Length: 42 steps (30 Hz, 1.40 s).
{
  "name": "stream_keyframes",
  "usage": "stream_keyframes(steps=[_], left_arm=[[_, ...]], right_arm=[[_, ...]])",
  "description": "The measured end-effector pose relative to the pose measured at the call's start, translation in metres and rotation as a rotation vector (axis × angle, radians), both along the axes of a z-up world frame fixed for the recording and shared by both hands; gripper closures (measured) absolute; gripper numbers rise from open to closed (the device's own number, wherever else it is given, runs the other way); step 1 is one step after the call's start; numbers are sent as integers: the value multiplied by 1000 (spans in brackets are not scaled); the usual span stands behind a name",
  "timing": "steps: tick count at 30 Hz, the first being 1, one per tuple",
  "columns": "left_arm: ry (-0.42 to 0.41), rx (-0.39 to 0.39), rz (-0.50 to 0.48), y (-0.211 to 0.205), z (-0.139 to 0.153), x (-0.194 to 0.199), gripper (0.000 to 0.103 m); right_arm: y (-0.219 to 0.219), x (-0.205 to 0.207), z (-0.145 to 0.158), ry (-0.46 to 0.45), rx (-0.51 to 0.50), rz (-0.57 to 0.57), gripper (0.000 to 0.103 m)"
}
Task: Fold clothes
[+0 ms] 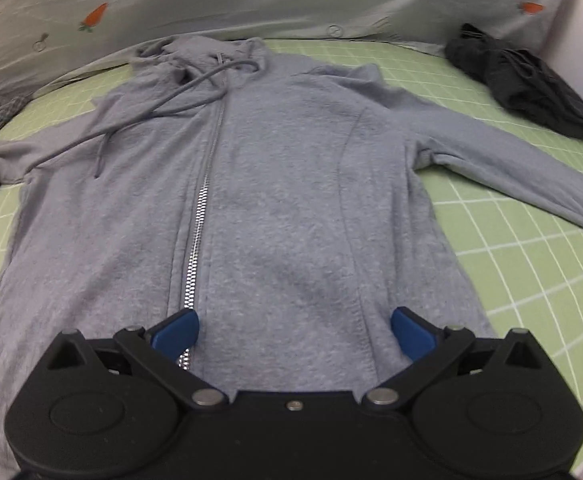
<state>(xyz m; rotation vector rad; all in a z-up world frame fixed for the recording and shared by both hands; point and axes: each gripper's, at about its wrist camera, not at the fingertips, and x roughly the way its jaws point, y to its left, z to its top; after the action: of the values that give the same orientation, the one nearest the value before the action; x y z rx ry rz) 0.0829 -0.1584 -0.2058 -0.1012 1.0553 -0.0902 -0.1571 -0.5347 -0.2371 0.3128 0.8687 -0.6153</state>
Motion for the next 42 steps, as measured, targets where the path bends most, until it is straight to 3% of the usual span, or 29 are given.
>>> stream_keyframes(steps=[8, 11, 12, 13, 15, 20, 27, 32, 37, 42], left_arm=[[6, 79, -150, -21, -15, 22, 5], [-43, 140, -202, -28, -14, 14, 26], [-57, 141, -213, -27, -12, 12, 39], [-70, 143, -223, -26, -9, 10, 61], [-78, 138, -240, -22, -6, 10, 78], [-66, 136, -175, 4, -2, 12, 81], [-44, 199, 45, 79, 4, 8, 84], [-44, 259, 152, 125, 9, 7, 84], [-51, 282, 210, 155, 15, 6, 84], [-41, 302, 199, 159, 17, 7, 84]], right_arm=[[17, 3, -6, 7, -14, -108, 0], [20, 3, -8, -13, -27, -142, 0], [21, 3, -8, -20, -32, -151, 0], [22, 3, -9, -27, -38, -160, 0], [25, 2, -11, -44, -53, -182, 0], [32, 2, -14, -84, -91, -240, 0], [38, 1, -19, -126, -135, -272, 0], [40, 0, -20, -136, -146, -275, 0], [39, 0, -21, -138, -148, -275, 0], [40, 1, -21, -137, -148, -278, 0]])
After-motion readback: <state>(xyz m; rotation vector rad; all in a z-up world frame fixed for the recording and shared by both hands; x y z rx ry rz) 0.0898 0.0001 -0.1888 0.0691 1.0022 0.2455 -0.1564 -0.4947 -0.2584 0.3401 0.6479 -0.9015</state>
